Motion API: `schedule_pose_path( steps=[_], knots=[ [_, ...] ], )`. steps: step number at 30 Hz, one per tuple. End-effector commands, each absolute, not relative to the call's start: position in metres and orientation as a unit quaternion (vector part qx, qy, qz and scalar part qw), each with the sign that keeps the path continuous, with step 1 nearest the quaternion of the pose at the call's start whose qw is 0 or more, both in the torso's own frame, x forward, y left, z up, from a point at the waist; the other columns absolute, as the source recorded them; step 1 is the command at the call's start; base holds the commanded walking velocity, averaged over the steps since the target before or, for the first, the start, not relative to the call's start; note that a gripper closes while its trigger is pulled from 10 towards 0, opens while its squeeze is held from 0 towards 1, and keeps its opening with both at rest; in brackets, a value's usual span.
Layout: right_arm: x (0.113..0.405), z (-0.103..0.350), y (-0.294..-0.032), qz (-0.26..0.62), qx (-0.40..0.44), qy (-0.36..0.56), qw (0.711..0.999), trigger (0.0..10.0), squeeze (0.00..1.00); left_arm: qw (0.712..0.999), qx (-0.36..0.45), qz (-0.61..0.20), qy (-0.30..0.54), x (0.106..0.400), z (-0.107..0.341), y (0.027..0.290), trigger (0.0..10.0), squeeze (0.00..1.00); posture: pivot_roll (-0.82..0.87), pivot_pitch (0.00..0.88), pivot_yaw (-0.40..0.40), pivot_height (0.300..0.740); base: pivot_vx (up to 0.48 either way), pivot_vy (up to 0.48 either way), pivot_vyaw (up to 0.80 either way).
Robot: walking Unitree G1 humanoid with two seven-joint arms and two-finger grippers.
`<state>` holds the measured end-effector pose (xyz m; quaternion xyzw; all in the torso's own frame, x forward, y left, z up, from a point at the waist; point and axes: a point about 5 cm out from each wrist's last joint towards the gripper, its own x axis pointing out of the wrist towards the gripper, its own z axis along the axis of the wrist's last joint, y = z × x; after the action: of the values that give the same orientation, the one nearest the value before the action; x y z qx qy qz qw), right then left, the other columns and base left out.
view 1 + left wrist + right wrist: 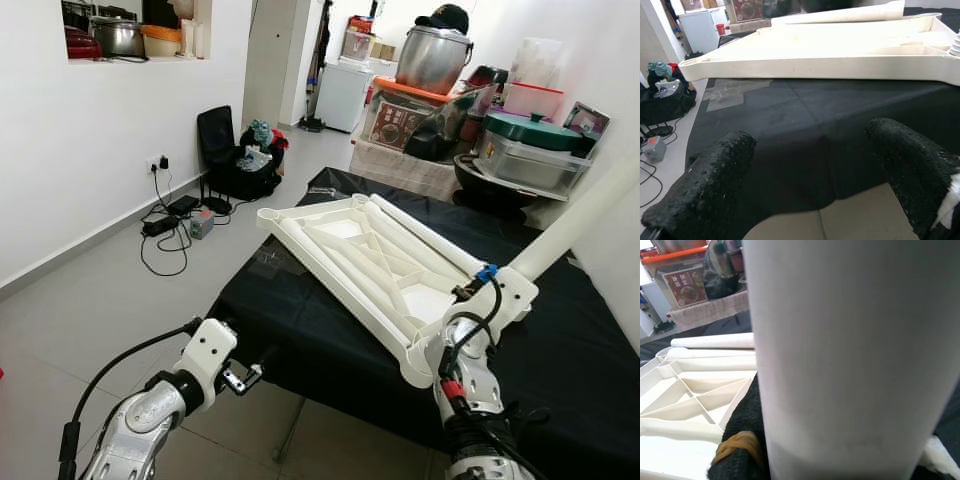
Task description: Building children table
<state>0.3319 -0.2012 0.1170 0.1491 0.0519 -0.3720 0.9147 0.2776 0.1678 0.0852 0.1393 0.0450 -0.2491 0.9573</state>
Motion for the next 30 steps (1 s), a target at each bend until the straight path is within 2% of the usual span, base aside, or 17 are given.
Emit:
schedule_pose_path(
  steps=[1,7,9,10,13,14,15,18,19,21,24,26,27,30],
  knots=[
    [0.299,0.05,-0.211,-0.417,0.097,0.196,0.882,10.0,0.0,0.956,0.141,-0.255,0.044,0.279,0.084,0.163,10.0,0.0,0.11,0.0,-0.148,0.74,0.0,0.0,0.0],
    [0.302,0.057,-0.213,-0.413,0.076,0.173,0.891,10.0,0.0,0.956,0.143,-0.252,0.043,0.28,0.084,0.163,10.0,0.0,0.1,0.0,-0.144,0.74,0.0,0.0,0.0],
    [0.306,0.063,-0.214,-0.402,0.061,0.155,0.901,10.0,0.0,0.956,0.144,-0.251,0.043,0.281,0.084,0.163,10.0,0.0,0.1,0.0,-0.144,0.74,0.0,0.0,0.0],
    [0.31,0.071,-0.213,-0.378,0.047,0.133,0.915,10.0,0.0,0.957,0.144,-0.25,0.042,0.281,0.084,0.164,10.0,0.0,0.1,0.0,-0.142,0.74,0.0,0.0,0.0],
    [0.313,0.076,-0.211,-0.36,0.037,0.119,0.925,10.0,0.0,0.957,0.145,-0.249,0.042,0.282,0.084,0.164,10.0,0.0,0.1,0.0,-0.142,0.74,0.0,0.0,0.0],
    [0.318,0.085,-0.209,-0.329,0.028,0.094,0.939,10.0,0.0,0.957,0.146,-0.249,0.042,0.282,0.085,0.164,10.0,0.0,0.1,0.0,-0.141,0.74,0.0,0.0,0.0],
    [0.318,0.085,-0.209,-0.329,0.028,0.094,0.939,10.0,0.0,0.957,0.146,-0.249,0.042,0.282,0.085,0.164,10.0,0.0,0.1,0.0,-0.141,0.74,0.0,0.0,0.0],
    [0.338,0.143,-0.195,-0.163,0.041,-0.035,0.985,10.0,0.0,0.958,0.146,-0.245,0.041,0.284,0.085,0.166,10.0,0.0,0.09,0.0,-0.133,0.74,0.0,0.0,0.0],
    [0.338,0.143,-0.195,-0.163,0.041,-0.035,0.985,10.0,0.0,0.958,0.146,-0.245,0.041,0.284,0.085,0.166,10.0,0.0,0.09,0.0,-0.133,0.74,0.0,0.0,0.0],
    [0.341,0.172,-0.188,-0.099,0.047,-0.092,0.99,10.0,0.0,0.958,0.145,-0.245,0.04,0.284,0.085,0.166,10.0,0.0,0.09,0.0,-0.131,0.74,0.0,0.0,0.0],
    [0.342,0.187,-0.187,-0.074,0.064,-0.114,0.989,10.0,0.0,0.958,0.144,-0.246,0.04,0.284,0.085,0.166,10.0,0.0,0.09,0.0,-0.129,0.74,0.0,0.0,0.0],
    [0.343,0.219,-0.186,-0.034,0.094,-0.159,0.982,10.0,0.0,0.957,0.143,-0.248,0.038,0.285,0.086,0.164,10.0,0.0,0.09,0.0,-0.125,0.74,0.0,0.0,0.0],
    [0.343,0.219,-0.186,-0.034,0.094,-0.159,0.982,10.0,0.0,0.957,0.143,-0.248,0.038,0.285,0.086,0.164,10.0,0.0,0.09,0.0,-0.125,0.74,0.0,0.0,0.0],
    [0.344,0.27,-0.191,-0.01,0.109,-0.226,0.968,10.0,0.0,0.957,0.143,-0.25,0.037,0.286,0.086,0.164,10.0,0.0,0.09,0.0,-0.12,0.74,0.0,0.0,0.0]
  ],
)
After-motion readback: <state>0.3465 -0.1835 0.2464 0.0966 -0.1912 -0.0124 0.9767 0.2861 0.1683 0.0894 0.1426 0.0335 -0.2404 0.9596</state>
